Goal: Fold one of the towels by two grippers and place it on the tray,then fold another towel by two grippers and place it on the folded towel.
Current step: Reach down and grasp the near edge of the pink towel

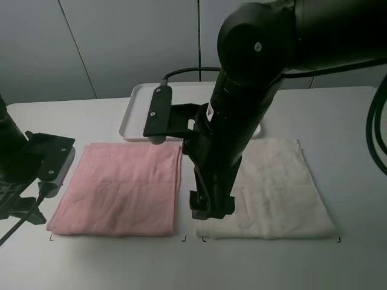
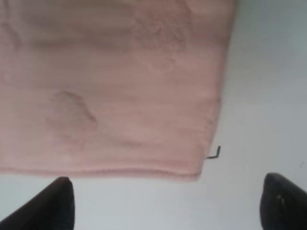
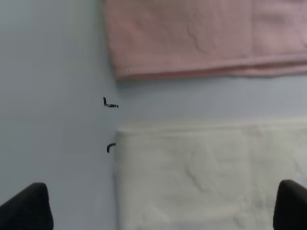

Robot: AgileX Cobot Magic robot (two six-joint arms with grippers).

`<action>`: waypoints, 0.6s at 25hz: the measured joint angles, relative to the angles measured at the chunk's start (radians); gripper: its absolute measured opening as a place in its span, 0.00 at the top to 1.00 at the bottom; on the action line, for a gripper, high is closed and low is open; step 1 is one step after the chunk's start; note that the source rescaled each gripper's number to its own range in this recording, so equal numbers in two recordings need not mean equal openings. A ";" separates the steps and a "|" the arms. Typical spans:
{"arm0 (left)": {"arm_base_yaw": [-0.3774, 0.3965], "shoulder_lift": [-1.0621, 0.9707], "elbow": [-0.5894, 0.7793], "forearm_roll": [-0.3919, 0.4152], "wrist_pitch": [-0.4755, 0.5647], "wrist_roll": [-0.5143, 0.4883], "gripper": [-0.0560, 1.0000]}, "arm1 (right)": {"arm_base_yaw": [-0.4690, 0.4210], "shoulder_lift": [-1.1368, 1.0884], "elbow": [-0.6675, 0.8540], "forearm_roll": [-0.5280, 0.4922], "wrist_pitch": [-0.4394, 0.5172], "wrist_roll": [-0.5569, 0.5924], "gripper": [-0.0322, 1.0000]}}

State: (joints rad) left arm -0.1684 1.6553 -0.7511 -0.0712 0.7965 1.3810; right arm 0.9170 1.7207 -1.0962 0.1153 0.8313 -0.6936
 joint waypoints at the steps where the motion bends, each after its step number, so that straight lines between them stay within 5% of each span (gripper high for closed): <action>1: -0.008 0.000 0.020 0.009 -0.017 0.000 0.01 | 0.022 0.017 0.000 -0.011 -0.014 0.003 0.00; 6: -0.016 0.000 0.098 0.104 -0.091 -0.053 0.01 | 0.105 0.088 -0.016 -0.028 -0.043 0.015 0.00; 15: -0.016 0.052 0.108 0.111 -0.143 -0.069 0.01 | 0.168 0.201 -0.144 -0.033 -0.021 0.031 0.00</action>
State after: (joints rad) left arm -0.1840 1.7077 -0.6432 0.0395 0.6536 1.3124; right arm 1.0848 1.9217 -1.2401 0.0818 0.8100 -0.6628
